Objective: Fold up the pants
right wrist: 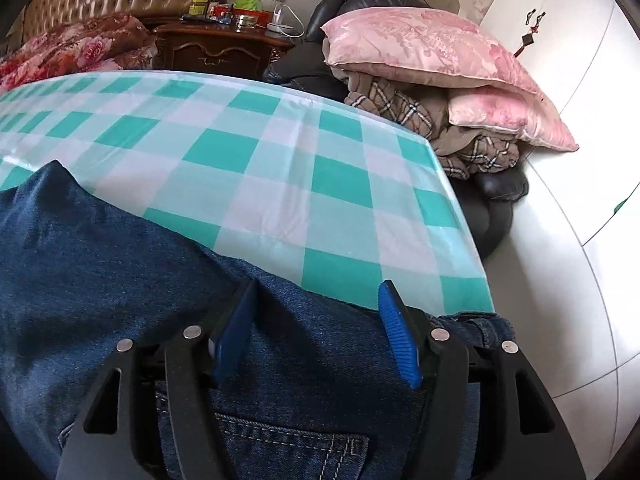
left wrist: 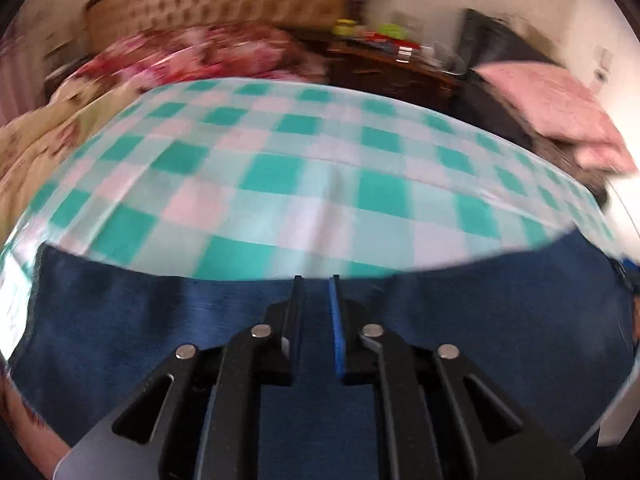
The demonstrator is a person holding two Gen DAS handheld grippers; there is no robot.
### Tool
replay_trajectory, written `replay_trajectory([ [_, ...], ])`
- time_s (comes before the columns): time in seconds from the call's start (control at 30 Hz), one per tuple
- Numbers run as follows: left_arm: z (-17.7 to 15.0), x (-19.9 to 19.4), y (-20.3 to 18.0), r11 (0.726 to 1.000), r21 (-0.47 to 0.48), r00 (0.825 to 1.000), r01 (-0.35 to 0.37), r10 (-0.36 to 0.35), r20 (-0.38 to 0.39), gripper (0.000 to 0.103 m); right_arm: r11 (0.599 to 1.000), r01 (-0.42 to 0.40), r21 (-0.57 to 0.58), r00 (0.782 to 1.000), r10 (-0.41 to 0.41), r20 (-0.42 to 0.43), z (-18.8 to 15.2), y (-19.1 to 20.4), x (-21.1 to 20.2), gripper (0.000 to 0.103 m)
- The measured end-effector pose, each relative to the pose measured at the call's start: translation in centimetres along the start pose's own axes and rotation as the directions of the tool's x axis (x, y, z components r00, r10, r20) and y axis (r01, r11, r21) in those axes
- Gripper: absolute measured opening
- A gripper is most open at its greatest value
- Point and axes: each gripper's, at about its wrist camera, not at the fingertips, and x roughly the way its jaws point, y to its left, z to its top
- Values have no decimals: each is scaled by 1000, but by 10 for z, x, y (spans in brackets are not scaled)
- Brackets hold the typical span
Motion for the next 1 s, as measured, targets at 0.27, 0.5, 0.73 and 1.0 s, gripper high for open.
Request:
replay_trajectory([
  [0.27,-9,7,7,995,-21,994,-98,99,48,23,993,-10,119,999,4,49,0,-33,-32,64],
  [0.5,-17,26,-16,991,135,1000,22,-21,-13,33,981,84,173,996,-79,-38,-36,-79,-24,64],
  [0.73,-4,11,-25,991,128,998,43,-48,41,24,977,79,198,996,-70,-54,-54,-78,-10,65],
  [1.0,4,-5,20,961,26,959,-274,270,89,37,954,-27,299,1000,31,-7,-56,-101,-29,66],
])
